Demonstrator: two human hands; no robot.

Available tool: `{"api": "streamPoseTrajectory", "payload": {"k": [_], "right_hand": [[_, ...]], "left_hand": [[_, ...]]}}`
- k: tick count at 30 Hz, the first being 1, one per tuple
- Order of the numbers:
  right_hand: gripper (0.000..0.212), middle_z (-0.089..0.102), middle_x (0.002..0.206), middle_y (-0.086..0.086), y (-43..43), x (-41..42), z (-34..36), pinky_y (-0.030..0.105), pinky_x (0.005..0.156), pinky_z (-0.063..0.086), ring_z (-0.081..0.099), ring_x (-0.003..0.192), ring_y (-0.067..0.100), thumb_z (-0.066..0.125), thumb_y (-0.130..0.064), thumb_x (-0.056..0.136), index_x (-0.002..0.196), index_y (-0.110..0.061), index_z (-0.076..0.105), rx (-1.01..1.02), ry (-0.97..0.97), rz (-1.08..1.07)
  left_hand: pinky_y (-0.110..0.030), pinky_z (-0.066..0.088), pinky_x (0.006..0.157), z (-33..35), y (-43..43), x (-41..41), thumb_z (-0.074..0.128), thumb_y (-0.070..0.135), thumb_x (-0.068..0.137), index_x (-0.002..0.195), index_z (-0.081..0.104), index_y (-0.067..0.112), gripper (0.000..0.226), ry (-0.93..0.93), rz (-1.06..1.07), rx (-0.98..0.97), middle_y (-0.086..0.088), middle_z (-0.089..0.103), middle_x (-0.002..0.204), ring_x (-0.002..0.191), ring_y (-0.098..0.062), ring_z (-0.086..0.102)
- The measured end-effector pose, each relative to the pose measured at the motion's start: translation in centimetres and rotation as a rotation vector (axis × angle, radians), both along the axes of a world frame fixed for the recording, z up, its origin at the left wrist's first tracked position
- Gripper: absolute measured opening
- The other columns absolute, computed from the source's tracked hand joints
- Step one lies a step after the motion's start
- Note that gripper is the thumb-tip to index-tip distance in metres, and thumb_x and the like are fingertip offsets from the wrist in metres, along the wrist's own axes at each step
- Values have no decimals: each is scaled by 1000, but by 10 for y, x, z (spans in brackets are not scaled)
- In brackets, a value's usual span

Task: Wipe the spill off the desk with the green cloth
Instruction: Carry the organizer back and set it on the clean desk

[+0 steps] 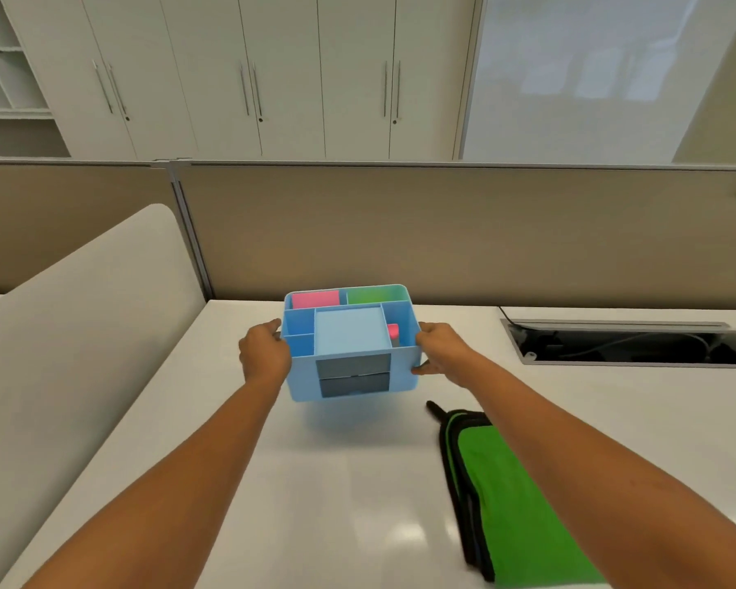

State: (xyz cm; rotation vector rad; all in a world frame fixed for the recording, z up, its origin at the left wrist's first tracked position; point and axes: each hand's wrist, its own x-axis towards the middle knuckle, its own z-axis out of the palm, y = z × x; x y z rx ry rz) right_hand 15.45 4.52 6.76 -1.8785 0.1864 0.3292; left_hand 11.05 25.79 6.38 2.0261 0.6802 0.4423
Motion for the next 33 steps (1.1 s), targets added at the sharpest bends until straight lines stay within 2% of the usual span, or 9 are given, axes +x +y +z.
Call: {"api": "streamPoseTrajectory", "payload": {"k": [2, 5, 9, 13, 16, 19, 27, 33], "right_hand": [[38, 53, 131, 17, -28, 13, -1, 51, 93, 52, 54, 118, 34, 36, -4, 93, 129, -6, 49, 1, -5, -22], [36, 52, 132, 16, -66, 31, -6, 49, 93, 52, 52, 119, 33, 36, -5, 95, 129, -6, 48, 3, -3, -64], [36, 50, 134, 14, -111, 52, -18, 48, 92, 52, 53, 111, 28, 36, -7, 97, 132, -8, 45, 4, 8, -123], [37, 49, 134, 13, -147, 67, -34, 47, 88, 53, 52, 106, 25, 36, -8, 98, 134, -11, 43, 13, 36, -189], [38, 51, 129, 15, -164, 74, -41, 49, 91, 51, 53, 107, 27, 36, -10, 99, 136, -12, 42, 16, 54, -220], [38, 50, 131, 16, -175, 80, -45, 49, 94, 49, 53, 116, 32, 35, -11, 99, 136, -12, 41, -1, 62, -240], [39, 49, 135, 15, -188, 95, -50, 49, 96, 49, 53, 113, 30, 35, -11, 99, 138, -13, 39, -2, 72, -234], [38, 52, 132, 15, -191, 104, -50, 48, 96, 49, 53, 104, 26, 32, -13, 100, 137, -14, 41, -30, 60, -196]], "left_hand": [[-41, 50, 92, 0, -26, 15, 48, 8, 93, 132, 48, 6, 39, -5, -46, 13, -18, 52, 137, 120, -33, 54], [-32, 45, 77, -2, -65, 37, 48, 12, 93, 130, 50, 5, 37, -15, -111, 18, -19, 56, 131, 116, -32, 56], [-27, 42, 72, -15, -109, 68, 48, 16, 94, 129, 51, 7, 36, -21, -174, -23, -18, 57, 129, 113, -29, 58], [-34, 51, 84, -28, -145, 93, 49, 14, 94, 131, 49, 10, 38, -16, -220, -32, -16, 56, 131, 115, -28, 56], [-40, 51, 91, -38, -162, 107, 47, 9, 94, 132, 49, 11, 38, -12, -246, -1, -16, 55, 132, 117, -30, 55], [-38, 51, 91, -44, -176, 115, 46, 8, 94, 133, 48, 10, 39, -5, -251, 9, -16, 54, 134, 117, -30, 55], [-39, 48, 97, -48, -189, 131, 43, 5, 94, 132, 49, 8, 38, -19, -238, 32, -17, 53, 135, 121, -30, 52], [-38, 49, 94, -49, -192, 134, 45, 9, 94, 133, 47, 8, 38, -30, -224, 12, -17, 54, 134, 120, -29, 53]]}}
